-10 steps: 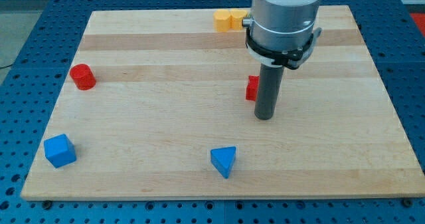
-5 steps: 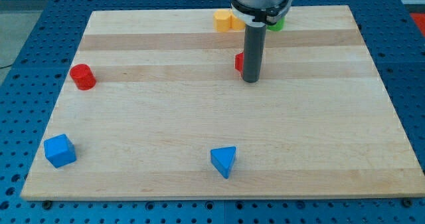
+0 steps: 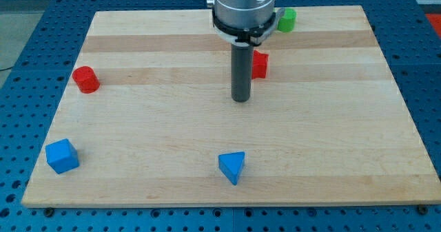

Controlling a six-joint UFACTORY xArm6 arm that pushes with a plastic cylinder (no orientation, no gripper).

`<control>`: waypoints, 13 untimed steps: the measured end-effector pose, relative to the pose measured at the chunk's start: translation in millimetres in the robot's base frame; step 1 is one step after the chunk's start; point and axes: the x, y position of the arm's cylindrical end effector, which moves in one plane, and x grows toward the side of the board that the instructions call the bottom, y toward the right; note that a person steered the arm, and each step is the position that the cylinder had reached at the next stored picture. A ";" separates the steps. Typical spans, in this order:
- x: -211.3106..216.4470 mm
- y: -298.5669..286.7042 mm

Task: Push the red star towards up

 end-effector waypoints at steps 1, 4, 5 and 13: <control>-25.0 0.0; -55.7 51.0; -54.9 50.2; -16.7 107.4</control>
